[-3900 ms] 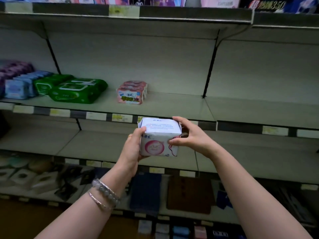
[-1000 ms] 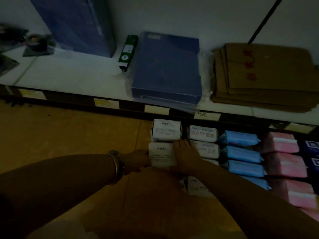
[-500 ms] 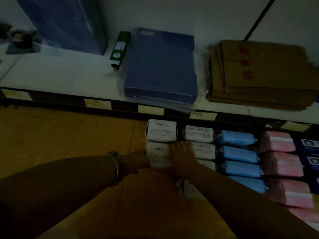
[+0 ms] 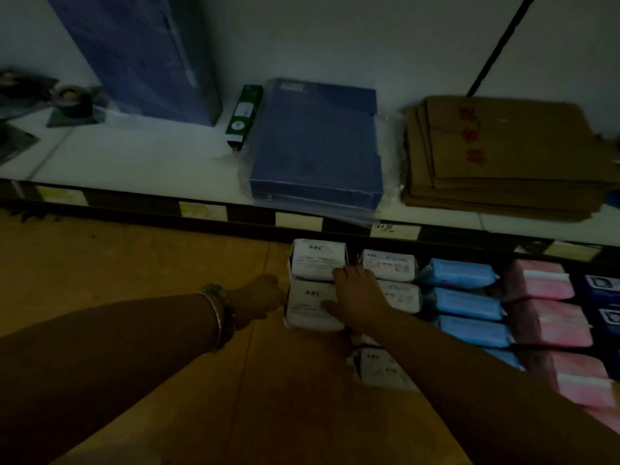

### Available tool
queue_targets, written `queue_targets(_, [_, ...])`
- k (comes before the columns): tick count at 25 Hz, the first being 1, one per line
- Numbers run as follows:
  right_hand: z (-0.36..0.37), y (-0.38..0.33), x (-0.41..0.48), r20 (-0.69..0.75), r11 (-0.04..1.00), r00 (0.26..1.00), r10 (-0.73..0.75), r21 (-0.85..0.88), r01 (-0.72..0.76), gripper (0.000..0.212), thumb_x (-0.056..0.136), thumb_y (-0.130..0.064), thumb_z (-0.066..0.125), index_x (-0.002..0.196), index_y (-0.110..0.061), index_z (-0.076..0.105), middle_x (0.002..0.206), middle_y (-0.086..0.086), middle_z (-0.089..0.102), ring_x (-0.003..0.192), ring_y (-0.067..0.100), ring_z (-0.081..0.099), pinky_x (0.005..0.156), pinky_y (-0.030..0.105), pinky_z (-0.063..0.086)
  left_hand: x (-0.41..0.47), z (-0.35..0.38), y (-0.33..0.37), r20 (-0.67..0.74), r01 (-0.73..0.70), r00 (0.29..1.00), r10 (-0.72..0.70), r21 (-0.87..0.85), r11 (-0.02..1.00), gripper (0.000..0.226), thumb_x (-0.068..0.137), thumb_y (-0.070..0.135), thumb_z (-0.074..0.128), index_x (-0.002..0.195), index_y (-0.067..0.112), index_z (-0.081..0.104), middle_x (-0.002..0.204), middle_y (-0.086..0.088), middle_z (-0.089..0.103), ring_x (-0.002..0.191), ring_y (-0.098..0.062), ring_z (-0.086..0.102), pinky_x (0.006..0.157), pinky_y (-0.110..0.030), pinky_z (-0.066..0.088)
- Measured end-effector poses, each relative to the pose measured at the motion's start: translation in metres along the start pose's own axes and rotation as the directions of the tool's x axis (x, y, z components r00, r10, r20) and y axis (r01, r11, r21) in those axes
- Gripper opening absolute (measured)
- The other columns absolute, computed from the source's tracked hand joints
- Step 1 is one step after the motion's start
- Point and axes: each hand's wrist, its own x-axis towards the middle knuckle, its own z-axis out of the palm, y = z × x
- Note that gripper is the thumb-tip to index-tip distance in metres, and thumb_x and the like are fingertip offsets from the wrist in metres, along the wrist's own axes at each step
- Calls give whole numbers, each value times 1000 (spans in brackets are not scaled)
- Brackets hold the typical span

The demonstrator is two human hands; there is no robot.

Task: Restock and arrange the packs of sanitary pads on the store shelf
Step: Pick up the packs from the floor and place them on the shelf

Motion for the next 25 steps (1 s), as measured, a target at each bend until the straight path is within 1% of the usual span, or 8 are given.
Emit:
queue_targets(1, [-4, 0, 1, -35, 1000, 999, 11, 28, -10, 59, 93, -42, 48, 139, -9, 30, 139, 12, 38, 127, 25, 33, 104, 32, 22, -1, -3, 1, -48, -18, 999, 17, -21, 1000, 12, 94, 4, 48, 89, 15, 49, 86, -3, 48, 75, -12, 48, 62, -19, 42])
queue_targets(4, [-16, 5, 1, -122, 990, 991, 53, 139, -36, 48, 94, -32, 47, 135, -10, 37, 134, 12, 42, 124, 25, 37, 97, 29, 26, 1, -13, 1, -152, -87, 985, 80, -42, 995, 38, 92, 6, 50, 130, 4, 45, 120, -17, 55, 102, -27, 55, 84, -34, 48])
queue_targets(10, [-35, 2, -15, -216, 908, 956, 199, 408, -96, 27, 94, -18, 49, 118, -9, 56, 120, 10, 55, 113, 23, 48, 92, 27, 30, -1, -27, 38, -263, -357, 894, 364, 76, 931, 24, 94, 7, 48, 116, 10, 57, 108, -3, 56, 99, -17, 54, 81, -26, 42])
queue_targets(13, [-75, -12, -43, -194, 703, 913, 359, 699, -128, 16, 94, -10, 50, 104, -6, 61, 106, 10, 60, 96, 18, 54, 84, 26, 43, -37, -32, 56, -229, -397, 881, 415, 121, 910, 19, 93, 7, 49, 109, 14, 57, 102, 1, 58, 88, -11, 55, 70, -13, 44])
queue_targets(16, [-129, -29, -66, 47, 263, 826, 562, 936, -232, 15, 97, -16, 47, 89, -12, 59, 86, -2, 61, 75, 5, 58, 60, 13, 47, -90, -41, 73, -236, -390, 896, 376, -14, 921, 22, 91, -1, 48, 98, 20, 53, 87, 15, 52, 76, 1, 51, 56, -2, 42])
queue_targets(18, [-163, -38, -76, 135, 35, 776, 617, 980, -198, 21, 97, -15, 47, 80, -13, 59, 77, -1, 62, 69, 7, 60, 55, 12, 47, -120, -49, 84, -243, -370, 907, 345, -66, 927, 28, 90, -5, 45, 97, 21, 52, 90, 13, 53, 80, -3, 54, 54, -4, 43])
queue_targets(21, [-226, -55, -102, 117, -30, 760, 639, 991, -128, 23, 95, -9, 48, 76, -14, 59, 72, -1, 62, 59, -3, 59, 53, 6, 44, -174, -64, 104, -263, -337, 923, 280, -206, 919, 28, 90, -7, 44, 102, 16, 54, 101, 2, 57, 93, -13, 55, 63, -8, 44])
queue_targets(25, [-316, -77, -156, 135, -71, 769, 625, 991, -117, 23, 96, -7, 47, 78, -14, 60, 71, 0, 62, 57, -4, 59, 57, 11, 49, -272, -88, 142, -288, -377, 912, 292, -305, 875, 29, 91, -6, 44, 88, 20, 57, 87, 14, 56, 83, -9, 56, 71, -11, 45])
